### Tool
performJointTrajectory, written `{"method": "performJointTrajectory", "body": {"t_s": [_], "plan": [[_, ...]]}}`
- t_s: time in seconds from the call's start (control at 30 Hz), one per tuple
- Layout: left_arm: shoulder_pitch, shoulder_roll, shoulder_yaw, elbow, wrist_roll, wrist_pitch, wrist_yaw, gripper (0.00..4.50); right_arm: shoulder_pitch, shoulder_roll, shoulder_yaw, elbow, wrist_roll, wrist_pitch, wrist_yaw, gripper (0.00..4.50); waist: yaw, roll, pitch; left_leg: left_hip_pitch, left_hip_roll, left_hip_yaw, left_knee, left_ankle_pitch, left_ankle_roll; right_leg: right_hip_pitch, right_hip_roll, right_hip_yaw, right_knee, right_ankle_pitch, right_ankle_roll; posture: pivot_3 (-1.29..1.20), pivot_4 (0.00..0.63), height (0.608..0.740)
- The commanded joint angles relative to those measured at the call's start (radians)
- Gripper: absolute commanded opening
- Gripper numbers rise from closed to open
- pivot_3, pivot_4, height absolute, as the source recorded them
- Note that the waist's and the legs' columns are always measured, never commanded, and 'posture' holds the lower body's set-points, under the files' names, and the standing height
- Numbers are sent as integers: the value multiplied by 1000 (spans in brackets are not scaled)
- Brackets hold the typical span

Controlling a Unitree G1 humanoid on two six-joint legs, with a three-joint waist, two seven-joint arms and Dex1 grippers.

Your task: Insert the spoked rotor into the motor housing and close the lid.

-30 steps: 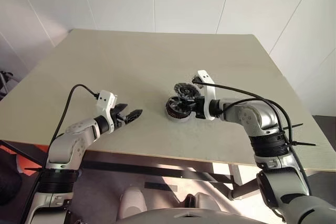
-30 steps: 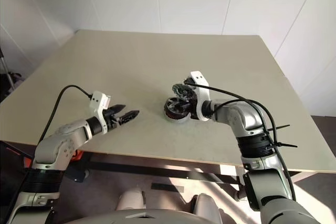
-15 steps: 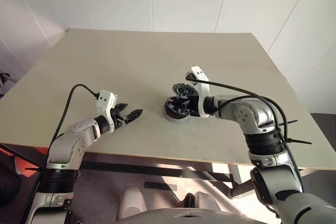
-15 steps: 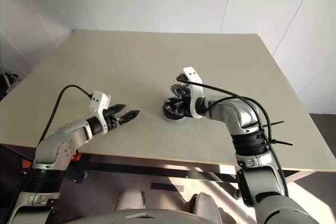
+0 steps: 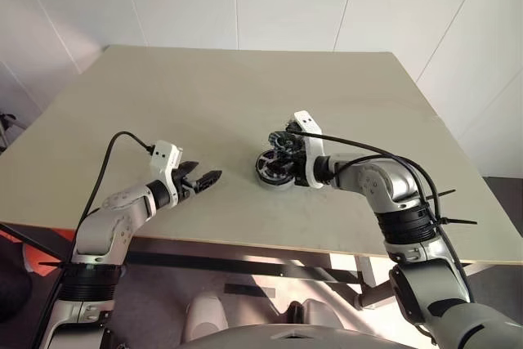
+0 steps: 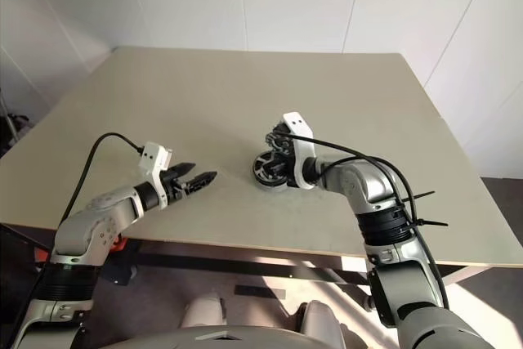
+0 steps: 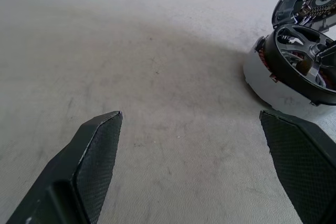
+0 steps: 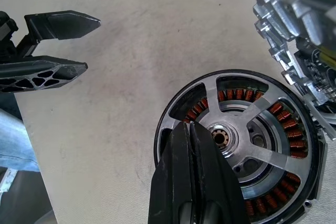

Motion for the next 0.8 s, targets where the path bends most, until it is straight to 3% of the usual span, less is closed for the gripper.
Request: {"method": "performJointTrajectory", "body": {"t_s": [0.03, 0.37, 0.67, 0.8], "plan": [[-11, 7, 18, -23, -2, -12, 0, 4432, 7, -11, -2, -1, -27, 7, -15, 18, 0, 0, 0, 0, 0, 0, 0, 0, 0, 0, 0, 0, 0, 0, 0, 0, 0, 740], [0, -1, 8, -28, -1, -13, 0, 4432, -54, -3, -58, -85, 28, 49, -2, 18, -15, 0, 0, -1, 0, 0, 0, 1, -1, -1, 0, 0, 0, 1, -1, 0, 0, 740], [-4, -5, 6, -24, 2, -11, 1, 4432, -83, 28, -56, 30, -25, -18, -20, 18, -17, 0, 0, -4, 0, 0, -2, 0, -1, -3, 0, 0, -2, 4, -6, 0, 0, 740], [-3, 0, 13, -26, -1, -8, 0, 4432, -69, 17, -57, -26, -2, 16, 4, 18, -17, 0, 0, -4, 0, 0, -2, 0, -1, -3, 0, 0, -2, 4, -6, 0, 0, 740]]}}
